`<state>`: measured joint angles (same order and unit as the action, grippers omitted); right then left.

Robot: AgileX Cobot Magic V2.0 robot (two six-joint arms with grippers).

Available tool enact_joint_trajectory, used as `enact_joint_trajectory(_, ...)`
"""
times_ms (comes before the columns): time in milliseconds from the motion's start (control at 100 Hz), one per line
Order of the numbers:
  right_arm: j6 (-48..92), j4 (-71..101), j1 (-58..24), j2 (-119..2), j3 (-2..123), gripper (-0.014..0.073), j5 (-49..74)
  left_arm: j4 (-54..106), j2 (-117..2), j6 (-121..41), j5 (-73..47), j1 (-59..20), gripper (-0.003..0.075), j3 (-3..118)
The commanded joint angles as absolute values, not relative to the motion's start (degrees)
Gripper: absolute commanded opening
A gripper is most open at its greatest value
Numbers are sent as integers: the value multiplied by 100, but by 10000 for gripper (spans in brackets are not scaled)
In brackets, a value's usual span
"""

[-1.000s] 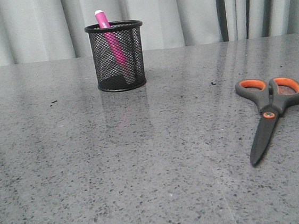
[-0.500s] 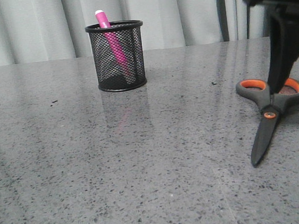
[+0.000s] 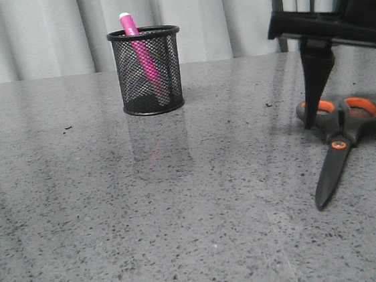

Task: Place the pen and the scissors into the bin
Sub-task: 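Lower the right gripper onto the grey-and-orange scissors and grasp them, then lift the scissors with the right gripper and carry them over the cup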

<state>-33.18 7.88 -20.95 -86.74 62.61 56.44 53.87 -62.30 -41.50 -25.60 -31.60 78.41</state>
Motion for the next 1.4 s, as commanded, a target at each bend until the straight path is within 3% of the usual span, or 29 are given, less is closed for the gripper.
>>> enact_joint_trajectory(0, -3342, 774, -2174, -8713, 6472, 453, 5689, 5594, -6083, -4150, -2341, -3201, 409, 8024)
enact_joint_trajectory(130, -3482, 774, -2386, -9053, 6472, 446, 5760, 5594, -6083, -4150, -2341, -3201, 409, 8024)
enact_joint_trajectory(200, -3495, 774, -2475, -9252, 6472, 395, 5760, 5594, -6083, -4150, -2345, -3201, 409, 8024)
enact_joint_trajectory(530, -3471, 204, -2540, -9709, 6479, -77, 5704, 5594, -6035, -4150, -2603, -3201, 409, 8024)
enact_joint_trajectory(700, -3308, -936, -2486, -9613, 6950, -76, 5768, 5517, -5744, -4150, -2623, -3201, 405, 7949)
enact_joint_trajectory(870, -2802, -1234, -2516, -9150, 8019, -76, 5152, 5214, -5228, -4150, -2587, -3188, 327, 7807)
enact_joint_trajectory(1030, -2626, -1234, -2708, -8915, 9134, -76, 3988, 5045, -4710, -4150, -2424, -3188, 252, 7603)
enact_joint_trajectory(1260, -2278, -1234, -3047, -9020, 9460, -76, 1296, 4987, -4312, -4150, -2293, -3188, 249, 7362)
enact_joint_trajectory(1390, -2254, -1234, -3101, -9426, 9460, -76, 601, 4987, -4234, -4150, -2305, -3188, 249, 7319)
